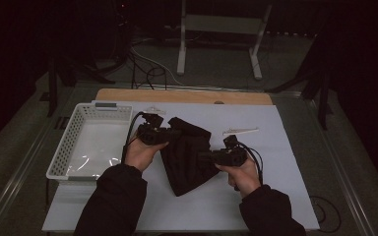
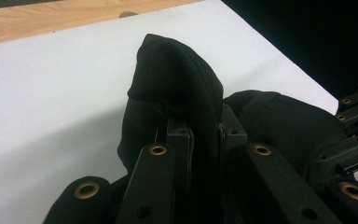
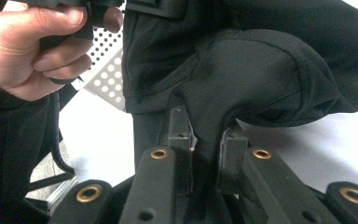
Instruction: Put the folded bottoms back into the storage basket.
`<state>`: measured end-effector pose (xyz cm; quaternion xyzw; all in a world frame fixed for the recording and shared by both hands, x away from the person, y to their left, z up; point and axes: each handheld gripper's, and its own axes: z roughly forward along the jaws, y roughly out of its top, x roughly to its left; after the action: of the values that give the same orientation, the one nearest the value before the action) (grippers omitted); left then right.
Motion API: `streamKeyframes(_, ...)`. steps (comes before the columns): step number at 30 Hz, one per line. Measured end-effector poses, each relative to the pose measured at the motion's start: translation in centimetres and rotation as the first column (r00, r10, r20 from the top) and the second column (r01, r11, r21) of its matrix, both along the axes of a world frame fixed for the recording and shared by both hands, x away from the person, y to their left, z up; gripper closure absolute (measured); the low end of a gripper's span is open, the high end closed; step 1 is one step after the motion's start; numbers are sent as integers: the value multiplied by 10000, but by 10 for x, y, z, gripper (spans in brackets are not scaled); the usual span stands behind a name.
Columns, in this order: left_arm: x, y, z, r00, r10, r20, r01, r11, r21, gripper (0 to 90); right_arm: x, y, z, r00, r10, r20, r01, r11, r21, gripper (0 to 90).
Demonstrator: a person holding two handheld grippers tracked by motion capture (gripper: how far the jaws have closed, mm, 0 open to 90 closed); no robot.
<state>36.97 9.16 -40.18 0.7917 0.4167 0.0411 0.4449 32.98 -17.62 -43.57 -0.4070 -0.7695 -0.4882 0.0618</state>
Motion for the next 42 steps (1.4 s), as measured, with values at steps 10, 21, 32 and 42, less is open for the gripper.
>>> streamKeyframes(10,2,7,3,9999,128,23,-128,9999,-94,801,1,8,3,9999,104,65,-104,9999,58,801)
streamKeyframes(21,2,13,7,9997,225,77,-224,9997,-140,801,3,16,7,9997,222,98,-223,9997,118,801)
streamKeyframes(32,4,18,9,9995,312,83,-310,9993,-194,801,5,21,7,9996,255,141,-257,9995,160,801)
streamKeyframes(42,6,23,13,9994,349,76,-347,9990,-266,801,7,28,12,9992,324,222,-328,9993,179,801)
